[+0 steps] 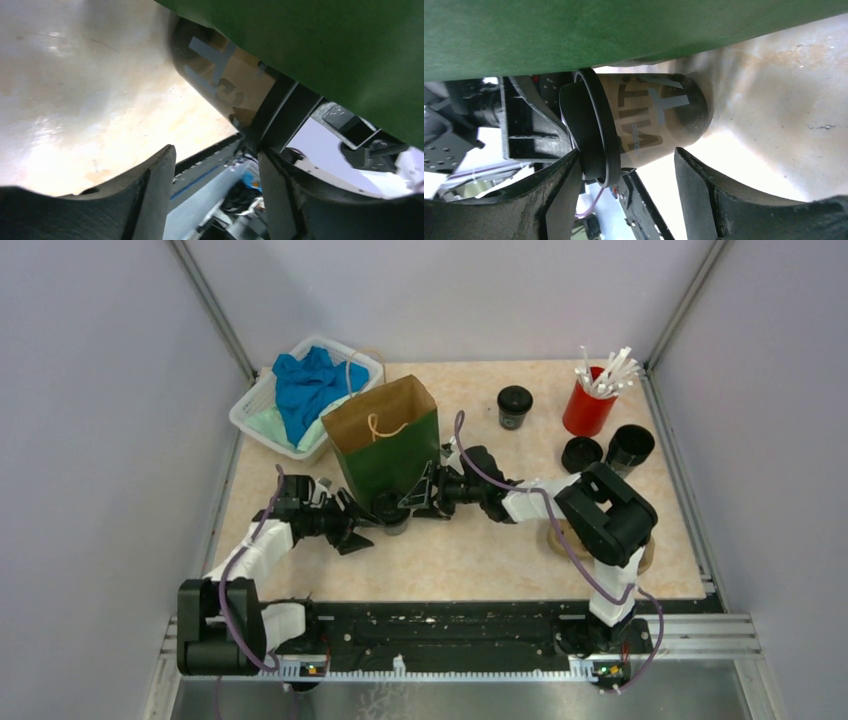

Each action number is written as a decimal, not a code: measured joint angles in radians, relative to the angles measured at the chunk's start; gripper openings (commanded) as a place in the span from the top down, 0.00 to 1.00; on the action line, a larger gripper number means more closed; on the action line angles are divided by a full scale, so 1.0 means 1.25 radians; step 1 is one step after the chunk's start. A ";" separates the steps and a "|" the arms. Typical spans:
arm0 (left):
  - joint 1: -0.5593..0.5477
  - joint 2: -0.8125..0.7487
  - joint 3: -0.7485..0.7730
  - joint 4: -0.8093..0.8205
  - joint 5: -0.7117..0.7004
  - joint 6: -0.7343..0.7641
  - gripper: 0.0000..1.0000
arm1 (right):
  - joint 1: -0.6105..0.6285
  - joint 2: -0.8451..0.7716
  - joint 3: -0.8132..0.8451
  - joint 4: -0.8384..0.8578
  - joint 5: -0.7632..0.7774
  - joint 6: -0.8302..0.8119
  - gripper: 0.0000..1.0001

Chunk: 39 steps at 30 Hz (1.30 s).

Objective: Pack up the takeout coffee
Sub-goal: Adjust the coffee cup at the center of the board, then pick up the coffee cup from the center of the board.

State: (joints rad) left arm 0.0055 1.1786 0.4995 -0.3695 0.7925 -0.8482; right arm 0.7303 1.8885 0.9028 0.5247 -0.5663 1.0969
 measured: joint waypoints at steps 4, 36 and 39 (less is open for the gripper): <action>-0.002 -0.044 0.057 -0.103 -0.100 0.079 0.17 | 0.000 -0.030 0.013 -0.085 0.010 -0.056 0.26; -0.104 -0.190 0.461 -0.449 -0.585 0.352 0.09 | 0.263 -0.061 0.444 -0.694 0.531 -0.613 0.15; -0.122 -0.190 0.461 -0.455 -0.601 0.362 0.08 | 0.267 -0.038 0.448 -0.699 0.559 -0.634 0.15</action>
State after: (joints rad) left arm -0.1467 0.9409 1.0752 -0.9386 0.0418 -0.3954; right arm 1.0645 1.8412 1.4628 -0.3485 0.1322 0.3038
